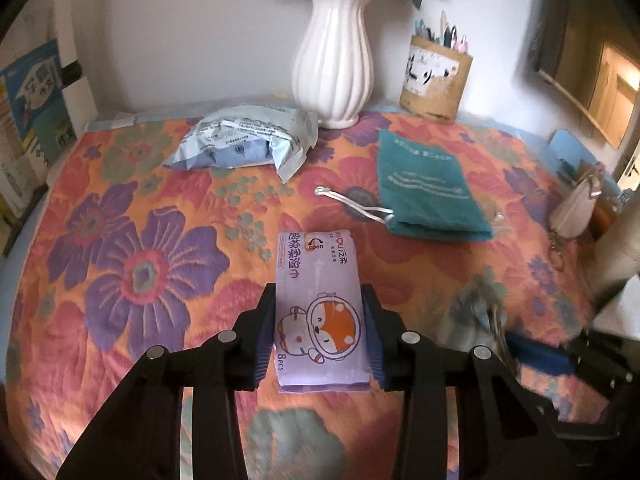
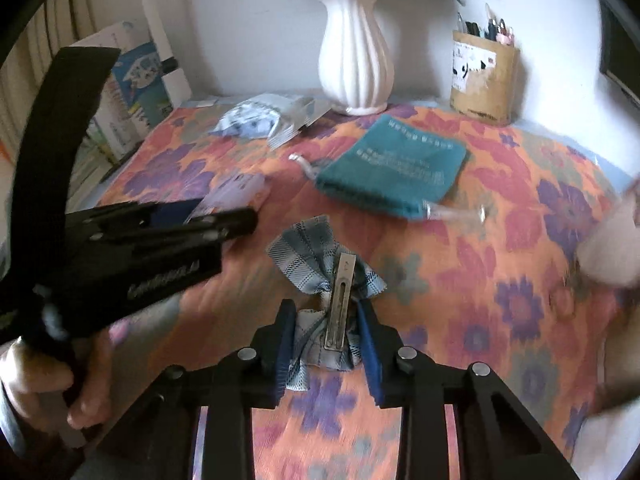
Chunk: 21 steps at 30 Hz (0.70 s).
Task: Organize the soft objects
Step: 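Carry the wipes packet and plaid bow with both tools to the bowl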
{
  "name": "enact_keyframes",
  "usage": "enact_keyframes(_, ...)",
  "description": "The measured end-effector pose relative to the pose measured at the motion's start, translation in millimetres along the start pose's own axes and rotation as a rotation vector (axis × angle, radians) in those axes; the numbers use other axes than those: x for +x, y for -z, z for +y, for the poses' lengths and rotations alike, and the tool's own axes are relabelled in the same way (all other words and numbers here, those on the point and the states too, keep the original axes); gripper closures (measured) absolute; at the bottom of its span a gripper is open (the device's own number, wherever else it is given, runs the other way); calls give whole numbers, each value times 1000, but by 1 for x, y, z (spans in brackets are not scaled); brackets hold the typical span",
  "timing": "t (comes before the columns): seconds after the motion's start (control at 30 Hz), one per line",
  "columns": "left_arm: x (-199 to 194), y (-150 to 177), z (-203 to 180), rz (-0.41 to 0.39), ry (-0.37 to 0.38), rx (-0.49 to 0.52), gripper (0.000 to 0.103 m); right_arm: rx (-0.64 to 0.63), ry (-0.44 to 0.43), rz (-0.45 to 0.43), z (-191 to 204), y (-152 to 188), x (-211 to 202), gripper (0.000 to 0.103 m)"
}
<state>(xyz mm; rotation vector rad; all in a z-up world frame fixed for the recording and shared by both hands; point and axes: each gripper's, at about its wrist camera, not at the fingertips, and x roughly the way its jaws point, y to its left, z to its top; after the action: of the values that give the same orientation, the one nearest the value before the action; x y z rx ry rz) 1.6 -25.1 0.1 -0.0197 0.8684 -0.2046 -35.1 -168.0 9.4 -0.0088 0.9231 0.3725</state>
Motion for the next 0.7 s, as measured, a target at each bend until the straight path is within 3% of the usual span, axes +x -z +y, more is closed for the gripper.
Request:
enact_keyframes(0.4,-36,27,-43,-28,120,15,67,131,-42,-3,-32,56,-55,73)
enact_keyframes(0.5,-47,31,-57,-51,160,42,67,156,-64,-74,-43,63,-77,73)
enact_keyframes(0.57,-55,33,-68,-66,187,69,67,164,-70,-125,-49,66,-93,79)
enact_keyframes(0.7,-70,34,-90,-85,229,109,67,199,-70,-168,-62,66,-114,79)
